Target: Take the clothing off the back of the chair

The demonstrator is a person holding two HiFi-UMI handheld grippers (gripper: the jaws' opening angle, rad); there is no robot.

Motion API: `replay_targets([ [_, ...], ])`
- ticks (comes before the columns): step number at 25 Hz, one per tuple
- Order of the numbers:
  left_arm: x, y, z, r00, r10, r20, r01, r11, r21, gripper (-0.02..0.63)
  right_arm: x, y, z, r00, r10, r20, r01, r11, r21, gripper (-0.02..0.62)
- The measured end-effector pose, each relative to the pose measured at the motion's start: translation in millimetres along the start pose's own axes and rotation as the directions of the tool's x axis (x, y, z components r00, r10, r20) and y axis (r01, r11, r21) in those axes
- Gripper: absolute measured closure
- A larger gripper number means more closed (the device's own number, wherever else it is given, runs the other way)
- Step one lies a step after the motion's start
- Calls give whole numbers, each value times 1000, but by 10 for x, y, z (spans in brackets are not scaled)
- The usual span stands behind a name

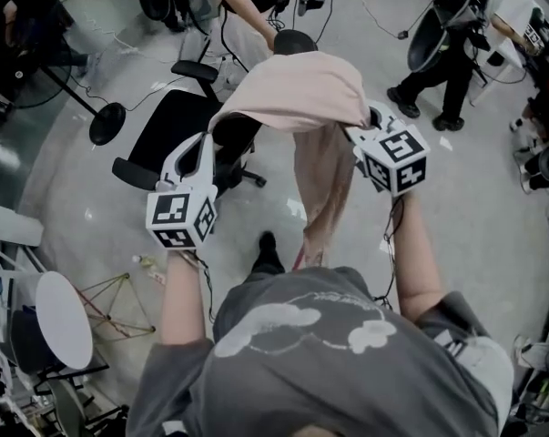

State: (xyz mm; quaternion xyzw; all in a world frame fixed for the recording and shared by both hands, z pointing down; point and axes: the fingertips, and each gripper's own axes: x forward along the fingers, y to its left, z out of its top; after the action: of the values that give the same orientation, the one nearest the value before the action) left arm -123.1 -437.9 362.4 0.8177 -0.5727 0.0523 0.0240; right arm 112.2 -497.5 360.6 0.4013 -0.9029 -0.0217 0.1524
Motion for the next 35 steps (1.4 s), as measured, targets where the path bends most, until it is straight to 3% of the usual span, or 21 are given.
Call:
replay_targets([
  [11,-532,-361,124,1000,4,28,-5,1000,7,606,-856,187,365,992,-45,119,48,999,-25,557],
  [17,-785,-577,157,1000,3,19,-3,1000,14,606,-1311,163,409,980,-83,182,76,996,45,557],
  [22,-792,-450,108,1000,8,11,-8,1000,6,606,-1345,71,368,967,-128,220,102,987,123,557],
  [25,-820,-386,69,1000,-2,10,2,1000,10,606,-1439,97,289,965,-152,216,126,984,129,557],
  [29,-899,-621,77,999,-29,16,29,1000,3,606,-1766,120,122,967,-172,189,146,979,142,557],
  [35,-1128,-640,60,997,-76,6,76,997,-9,606,-1842,383,159,963,-214,165,190,970,150,557],
])
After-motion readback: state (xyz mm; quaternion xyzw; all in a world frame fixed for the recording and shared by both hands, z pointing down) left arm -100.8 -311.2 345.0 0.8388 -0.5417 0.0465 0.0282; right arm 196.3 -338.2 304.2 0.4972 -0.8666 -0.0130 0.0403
